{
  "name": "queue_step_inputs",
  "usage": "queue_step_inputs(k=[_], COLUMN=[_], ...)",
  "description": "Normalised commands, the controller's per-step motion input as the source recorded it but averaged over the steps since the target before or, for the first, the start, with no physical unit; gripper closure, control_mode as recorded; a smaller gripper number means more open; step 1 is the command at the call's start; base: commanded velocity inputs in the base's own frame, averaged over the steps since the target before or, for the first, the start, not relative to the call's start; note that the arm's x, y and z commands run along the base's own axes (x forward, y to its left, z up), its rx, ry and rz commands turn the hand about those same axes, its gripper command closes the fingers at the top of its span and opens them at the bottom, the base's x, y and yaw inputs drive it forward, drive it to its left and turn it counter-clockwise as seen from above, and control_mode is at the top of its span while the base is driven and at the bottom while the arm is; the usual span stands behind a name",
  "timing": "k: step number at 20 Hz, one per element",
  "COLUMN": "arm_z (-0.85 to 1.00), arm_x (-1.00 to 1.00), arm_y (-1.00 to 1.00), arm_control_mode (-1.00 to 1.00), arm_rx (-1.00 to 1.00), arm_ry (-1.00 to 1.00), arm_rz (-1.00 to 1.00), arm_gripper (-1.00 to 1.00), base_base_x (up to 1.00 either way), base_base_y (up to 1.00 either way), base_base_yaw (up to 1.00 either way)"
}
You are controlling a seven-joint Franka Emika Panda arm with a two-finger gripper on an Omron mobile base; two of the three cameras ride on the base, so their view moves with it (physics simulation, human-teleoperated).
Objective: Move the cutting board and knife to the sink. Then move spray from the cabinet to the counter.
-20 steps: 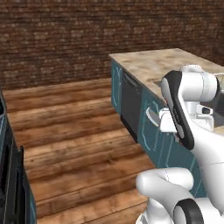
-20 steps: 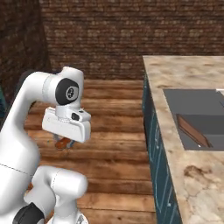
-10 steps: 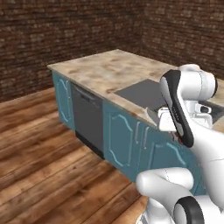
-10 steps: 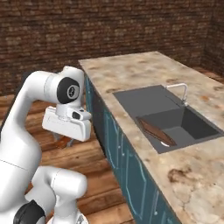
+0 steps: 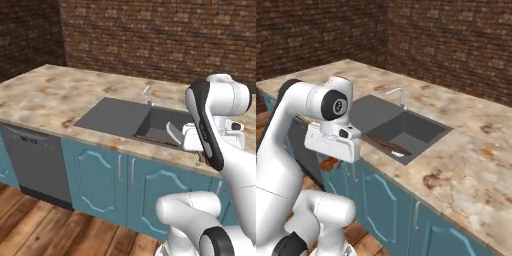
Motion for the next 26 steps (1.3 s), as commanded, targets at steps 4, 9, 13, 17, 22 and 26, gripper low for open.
queue_step_inputs(k=[4,9,13,17,22,26], arm_z=[0.00,0.00,0.00,0.00,0.00,0.00], arm_x=[0.00,0.00,0.00,0.00,0.00,0.00], arm_y=[0.00,0.00,0.00,0.00,0.00,0.00], arm_control_mode=[1.00,1.00,1.00,1.00,1.00,1.00], arm_rx=[0.00,0.00,0.00,0.00,0.00,0.00], arm_ry=[0.00,0.00,0.00,0.00,0.00,0.00], arm_rz=[0.00,0.00,0.00,0.00,0.00,0.00], arm_gripper=[1.00,1.00,1.00,1.00,1.00,1.00], base_base_x=[0.97,0.84,0.59,0.43,0.23,0.35], base_base_y=[1.00,0.49,0.00,0.02,0.00,0.04], base_base_yaw=[-0.36,-0.45,-0.63,-0.32,-0.05,-0.03])
